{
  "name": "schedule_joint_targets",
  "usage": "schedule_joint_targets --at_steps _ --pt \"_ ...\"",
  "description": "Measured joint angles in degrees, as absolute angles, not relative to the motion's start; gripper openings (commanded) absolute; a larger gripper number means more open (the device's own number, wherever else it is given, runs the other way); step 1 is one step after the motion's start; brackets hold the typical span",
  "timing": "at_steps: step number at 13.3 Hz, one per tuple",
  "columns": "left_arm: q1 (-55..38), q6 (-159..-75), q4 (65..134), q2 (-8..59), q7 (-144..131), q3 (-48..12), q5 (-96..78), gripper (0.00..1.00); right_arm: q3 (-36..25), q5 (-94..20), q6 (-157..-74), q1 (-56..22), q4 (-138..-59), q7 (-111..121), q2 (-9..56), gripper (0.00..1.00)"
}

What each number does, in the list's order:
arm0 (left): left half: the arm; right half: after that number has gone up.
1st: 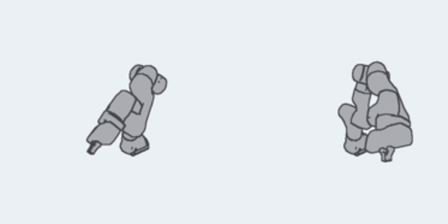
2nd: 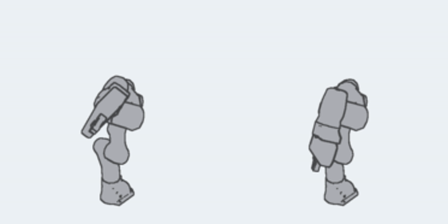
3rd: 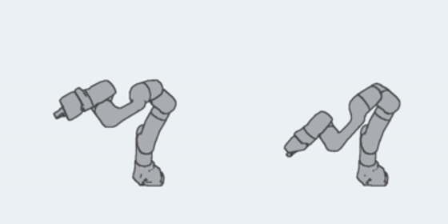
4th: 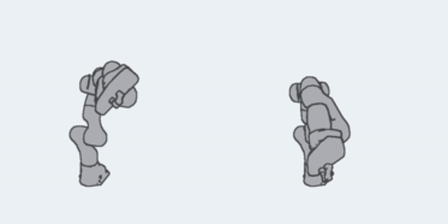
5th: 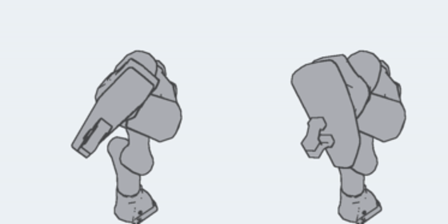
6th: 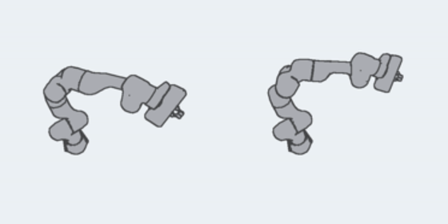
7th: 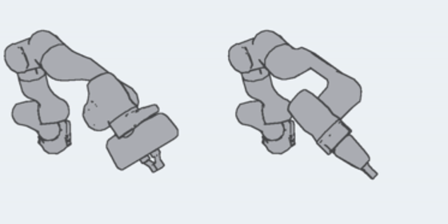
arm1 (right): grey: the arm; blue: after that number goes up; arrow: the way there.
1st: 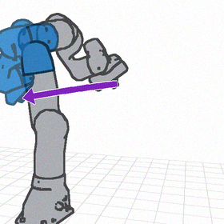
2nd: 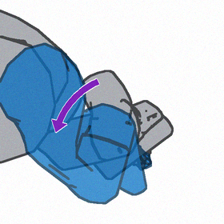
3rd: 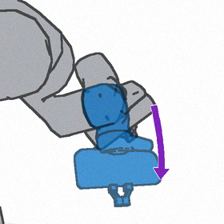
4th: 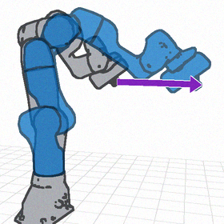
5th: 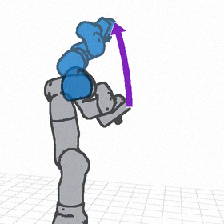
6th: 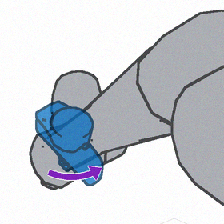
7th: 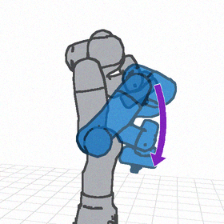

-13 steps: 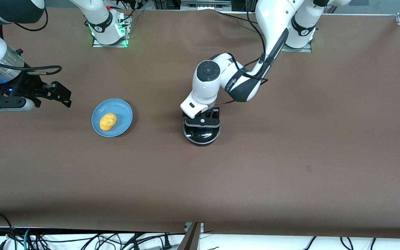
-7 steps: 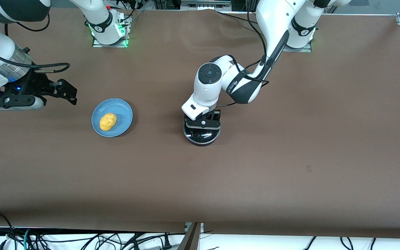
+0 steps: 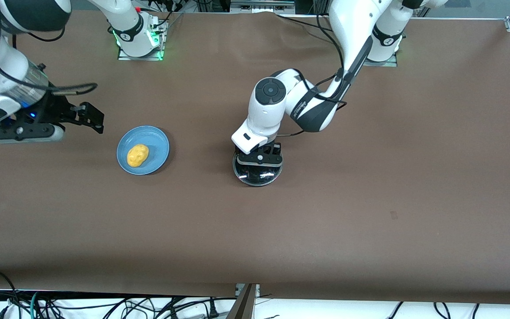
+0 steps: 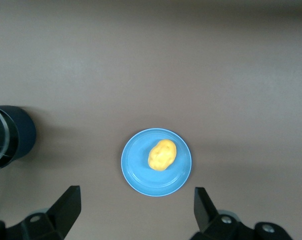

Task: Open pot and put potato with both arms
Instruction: 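Hold the lid with the left gripper while the right gripper reaches the potato, then lift the lid off the pot while the right gripper grasps the potato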

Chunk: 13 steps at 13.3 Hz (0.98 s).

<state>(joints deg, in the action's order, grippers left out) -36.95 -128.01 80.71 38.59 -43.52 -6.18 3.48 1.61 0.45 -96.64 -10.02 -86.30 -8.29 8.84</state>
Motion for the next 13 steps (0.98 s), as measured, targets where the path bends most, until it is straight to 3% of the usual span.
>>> schedule_joint_targets --at_steps 4,10,13 --pt "-33.21 -114.87 80.25 30.93 -43.21 -6.07 3.49 0.31 1.67 0.45 -98.82 -10.21 -90.27 -7.91 11.02 0.99" --pt "-19.36 -101.45 80.93 27.92 -16.62 -5.7 3.54 0.27 1.56 0.41 -121.02 -10.22 -109.93 -12.75 12.58 0.99" --pt "-11.2 -97.12 81.97 27.94 3.72 -5.49 3.57 0.28 1.3 0.4 -124.38 -10.02 -113.23 -16.34 16.41 0.99"
